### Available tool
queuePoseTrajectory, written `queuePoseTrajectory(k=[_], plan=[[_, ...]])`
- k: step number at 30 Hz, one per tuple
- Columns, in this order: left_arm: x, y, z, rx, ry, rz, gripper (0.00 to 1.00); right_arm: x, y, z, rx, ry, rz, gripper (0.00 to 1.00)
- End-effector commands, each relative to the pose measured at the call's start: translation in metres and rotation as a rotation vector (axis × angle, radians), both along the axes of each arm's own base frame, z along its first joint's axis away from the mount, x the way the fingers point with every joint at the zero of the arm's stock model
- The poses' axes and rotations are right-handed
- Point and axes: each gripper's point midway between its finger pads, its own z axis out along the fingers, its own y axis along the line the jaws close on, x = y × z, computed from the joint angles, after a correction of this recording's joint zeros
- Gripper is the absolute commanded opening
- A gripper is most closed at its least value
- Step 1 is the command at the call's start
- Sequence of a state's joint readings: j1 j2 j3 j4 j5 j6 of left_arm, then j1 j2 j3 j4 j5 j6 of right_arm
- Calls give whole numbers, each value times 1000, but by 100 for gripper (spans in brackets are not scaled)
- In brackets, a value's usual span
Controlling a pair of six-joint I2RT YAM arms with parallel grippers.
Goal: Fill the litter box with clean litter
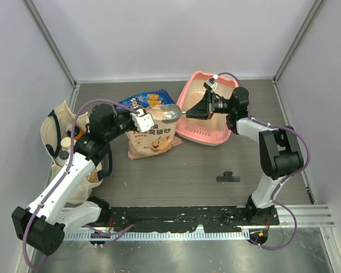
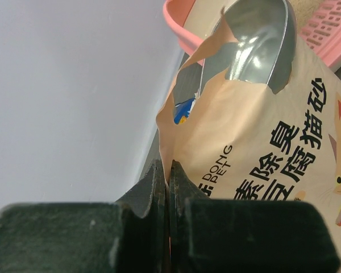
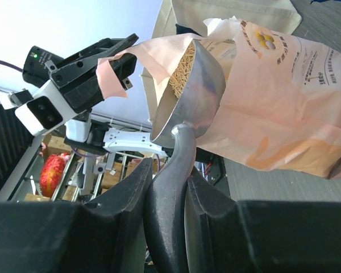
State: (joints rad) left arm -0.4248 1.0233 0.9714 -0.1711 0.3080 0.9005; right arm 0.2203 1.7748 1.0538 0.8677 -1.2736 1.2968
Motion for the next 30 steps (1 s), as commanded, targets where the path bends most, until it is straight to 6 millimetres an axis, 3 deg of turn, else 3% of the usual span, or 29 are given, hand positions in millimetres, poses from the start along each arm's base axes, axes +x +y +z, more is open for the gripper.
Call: queuePoseTrajectory(k=[1, 5, 9, 10, 11, 23, 26, 27, 29, 30], plan=[[5, 10, 116, -151, -300, 67, 0, -12, -18, 60, 87, -217, -4, 2], [4, 12, 120, -162, -301, 73, 0, -8, -27, 60, 84, -216, -45, 2], [4, 13, 117, -167, -293, 80, 0, 16, -40, 56, -6, -238, -181, 2], [3, 13, 117, -173, -288, 80, 0, 19, -44, 23, -142, -244, -195, 2], [4, 13, 117, -175, -286, 82, 0, 17, -46, 22, -192, -259, -198, 2], [5, 13, 104, -181, -254, 94, 0, 3, -66, 47, -137, -243, -248, 2], [6, 12, 108, -198, -255, 95, 0, 7, -81, 45, -152, -237, -278, 2], [6, 11, 110, -206, -254, 92, 0, 19, -104, 38, -175, -212, -338, 2], [5, 10, 115, -215, -260, 81, 0, 31, -120, 39, -210, -239, -385, 2], [4, 9, 117, -218, -262, 76, 0, 33, -135, 26, -269, -240, -410, 2]])
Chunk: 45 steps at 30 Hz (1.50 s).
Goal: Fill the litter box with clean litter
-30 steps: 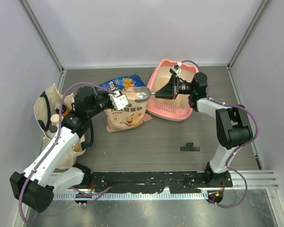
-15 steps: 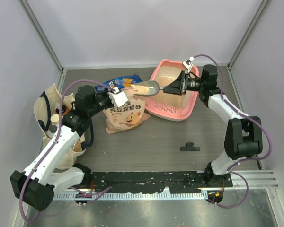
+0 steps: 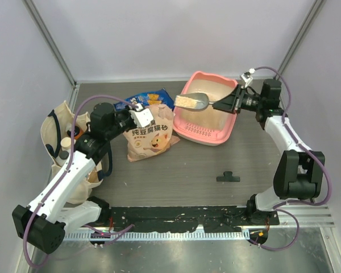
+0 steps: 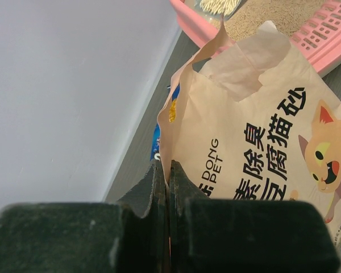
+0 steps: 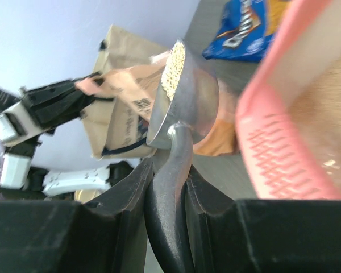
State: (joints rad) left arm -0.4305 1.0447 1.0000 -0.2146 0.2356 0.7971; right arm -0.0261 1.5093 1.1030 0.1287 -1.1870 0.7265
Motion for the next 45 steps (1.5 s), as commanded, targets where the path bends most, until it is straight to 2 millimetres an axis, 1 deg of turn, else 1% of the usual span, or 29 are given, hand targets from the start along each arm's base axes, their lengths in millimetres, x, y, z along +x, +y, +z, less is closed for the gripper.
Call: queuePoseTrajectory(k=[1, 2, 3, 7, 8, 10, 12, 13, 16, 20, 22, 23, 24, 26, 27, 28, 30, 31, 33, 34, 35, 36, 37, 38, 39, 40, 42, 43, 45], plan=[[-1, 0, 126, -159, -362, -3, 0, 17, -47, -2, -138, -86, -107, 2], [-1, -1, 129, -166, -366, -7, 0, 26, -58, 2, -202, -116, -148, 2], [-2, -2, 131, -176, -365, -12, 0, 22, -68, -19, -301, -108, -143, 2], [-6, -10, 142, -201, -378, -45, 0, 35, -98, -36, -516, -125, -257, 2], [-8, -11, 146, -206, -385, -52, 0, 38, -104, -33, -556, -136, -291, 2], [-11, -14, 149, -211, -391, -68, 0, 45, -123, -37, -674, -130, -368, 2], [-14, -15, 150, -215, -391, -77, 0, 47, -130, -32, -754, -173, -389, 2], [-15, -17, 150, -217, -390, -85, 0, 52, -145, -31, -827, -174, -457, 2], [-20, -18, 150, -223, -388, -103, 0, 55, -148, -21, -915, -239, -482, 2], [-26, -23, 149, -233, -382, -130, 0, 63, -142, -9, -973, -315, -500, 2], [-29, -25, 149, -237, -380, -142, 0, 66, -132, -3, -1010, -370, -480, 2], [-31, -27, 150, -239, -382, -155, 0, 68, -134, 1, -1033, -385, -495, 2], [-31, -27, 152, -244, -387, -160, 0, 68, -121, 5, -1044, -426, -465, 2], [-30, -32, 160, -275, -395, -177, 0, 67, -114, 15, -1038, -453, -451, 2], [-30, -36, 164, -311, -383, -190, 0, 62, -112, 13, -1032, -436, -430, 2], [-32, -38, 174, -339, -382, -202, 0, 61, -111, 19, -1027, -437, -426, 2], [-30, -51, 173, -381, -327, -250, 0, 51, -108, 18, -1024, -410, -389, 1], [-33, -53, 180, -422, -300, -268, 0, 47, -107, 28, -1028, -437, -380, 2], [-39, -61, 176, -430, -254, -317, 0, 32, -98, 31, -1011, -450, -295, 2], [-42, -63, 170, -432, -204, -324, 0, 29, -93, 43, -1005, -495, -262, 2], [-47, -63, 166, -425, -182, -336, 0, 18, -88, 41, -989, -480, -206, 2], [-59, -65, 164, -410, -160, -379, 0, 11, -76, 46, -936, -496, -147, 2], [-67, -65, 161, -387, -138, -399, 0, 7, -69, 61, -904, -519, -131, 2], [-73, -64, 142, -333, -77, -414, 0, -2, -62, 54, -868, -460, -76, 2], [-84, -62, 139, -310, -69, -438, 0, -8, -55, 58, -832, -453, -45, 2], [-93, -62, 134, -292, -54, -463, 0, -13, -44, 71, -777, -464, -16, 2], [-101, -57, 120, -243, -47, -476, 0, -25, -31, 73, -722, -412, 32, 2], [-107, -54, 117, -230, -56, -481, 0, -33, -21, 86, -663, -434, 68, 2], [-108, -51, 113, -215, -70, -469, 0, -45, -9, 90, -616, -393, 108, 2]])
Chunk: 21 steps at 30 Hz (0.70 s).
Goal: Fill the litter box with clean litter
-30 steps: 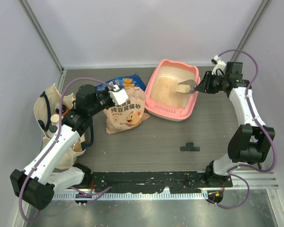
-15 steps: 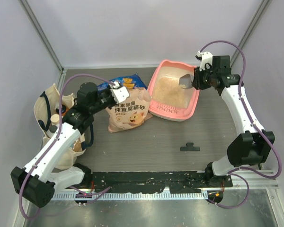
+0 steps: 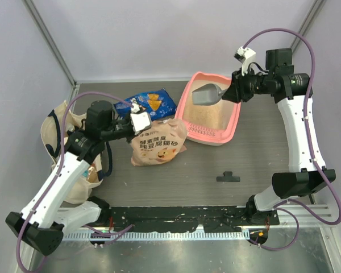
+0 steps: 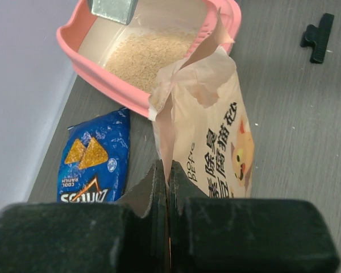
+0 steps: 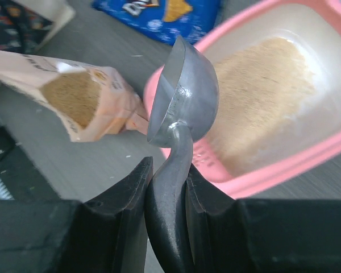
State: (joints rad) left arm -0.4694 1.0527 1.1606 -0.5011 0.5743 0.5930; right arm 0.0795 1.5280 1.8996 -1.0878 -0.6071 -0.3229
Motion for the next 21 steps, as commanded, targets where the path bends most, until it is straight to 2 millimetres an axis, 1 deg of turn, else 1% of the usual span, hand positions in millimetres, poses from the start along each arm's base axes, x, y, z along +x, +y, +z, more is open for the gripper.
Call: queuePoseTrajectory(k=[1, 3, 6, 7, 8, 11, 13, 15, 16, 17, 18, 19, 20, 21], plan=[[-36, 2, 102, -129, -382, -118, 0, -42, 41, 26, 166, 109, 171, 2], [-33, 4, 103, -131, -395, -100, 0, -56, 54, 26, 195, 173, 202, 2], [-32, 5, 103, -139, -408, -88, 0, -72, 64, 24, 199, 231, 228, 2], [-32, 5, 102, -138, -414, -92, 0, -77, 71, 22, 189, 243, 254, 2], [-32, 5, 102, -135, -419, -93, 0, -86, 73, 20, 181, 276, 271, 2], [-33, 5, 99, -128, -426, -100, 0, -103, 79, 17, 165, 312, 325, 2], [-35, 6, 96, -121, -435, -107, 0, -107, 81, 17, 149, 308, 343, 2], [-36, 7, 92, -109, -451, -111, 0, -113, 82, 15, 144, 340, 350, 2], [-34, 7, 91, -102, -465, -104, 0, -115, 85, 13, 139, 351, 354, 2], [-31, 8, 98, -114, -505, -92, 0, -117, 85, 13, 137, 353, 353, 2], [-24, 11, 93, -101, -512, -59, 0, -117, 86, 11, 129, 357, 351, 2], [-19, 12, 93, -94, -526, -38, 0, -118, 86, 11, 124, 353, 351, 2], [-14, 14, 101, -93, -575, -21, 0, -118, 87, 11, 121, 355, 351, 2], [-8, 16, 102, -88, -587, 5, 0, -116, 87, 10, 114, 354, 344, 2]])
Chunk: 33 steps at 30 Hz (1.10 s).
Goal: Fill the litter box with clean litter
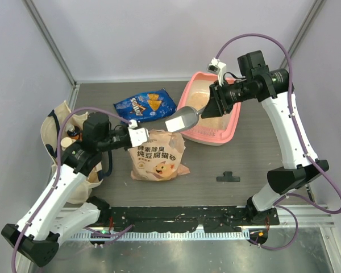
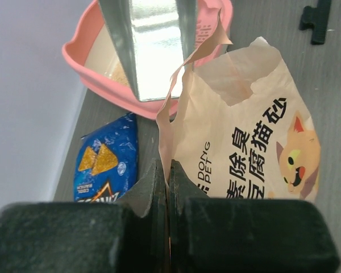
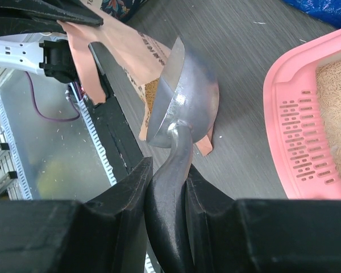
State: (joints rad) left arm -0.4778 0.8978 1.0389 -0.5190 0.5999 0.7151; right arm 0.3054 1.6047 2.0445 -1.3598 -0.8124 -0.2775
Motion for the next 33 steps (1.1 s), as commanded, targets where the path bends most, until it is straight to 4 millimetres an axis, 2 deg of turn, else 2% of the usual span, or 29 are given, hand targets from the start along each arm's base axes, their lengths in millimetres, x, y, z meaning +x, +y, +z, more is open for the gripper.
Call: queuePoseTrajectory(k=[1, 5, 9, 12, 13, 15, 18, 20, 21, 23, 26, 28, 32, 33], plan=[[31, 5, 112, -142, -479, 83, 0, -29, -5, 4, -33, 82, 9, 2], [40, 3, 122, -173, -469, 114, 0, -29, -3, 0, -51, 89, 6, 2], [49, 8, 136, -202, -530, 164, 0, -33, -1, -9, -89, 97, 11, 2], [46, 7, 137, -219, -531, 152, 0, -34, 2, -14, -114, 101, 20, 2], [43, 7, 147, -248, -557, 151, 0, -34, 4, -16, -121, 106, 23, 2], [41, 6, 150, -259, -552, 144, 0, -33, 4, -22, -156, 103, 19, 2], [37, 9, 147, -255, -543, 147, 0, -33, 6, -33, -220, 93, 20, 1], [34, 9, 136, -243, -519, 139, 0, -31, 9, -38, -253, 83, 23, 1], [25, 9, 138, -255, -526, 117, 0, -25, 6, -42, -294, 60, -2, 1], [19, 6, 118, -248, -450, 91, 0, -17, 9, -49, -333, 53, -17, 1], [8, 3, 105, -276, -377, 61, 0, -5, 11, -53, -387, 13, -48, 1], [5, 2, 103, -285, -368, 53, 0, 3, 14, -59, -424, 0, -55, 1], [6, 2, 108, -337, -328, 77, 0, -2, 35, -65, -454, -30, 17, 1], [6, 1, 108, -351, -310, 82, 0, -13, 44, -69, -472, -37, 64, 1]])
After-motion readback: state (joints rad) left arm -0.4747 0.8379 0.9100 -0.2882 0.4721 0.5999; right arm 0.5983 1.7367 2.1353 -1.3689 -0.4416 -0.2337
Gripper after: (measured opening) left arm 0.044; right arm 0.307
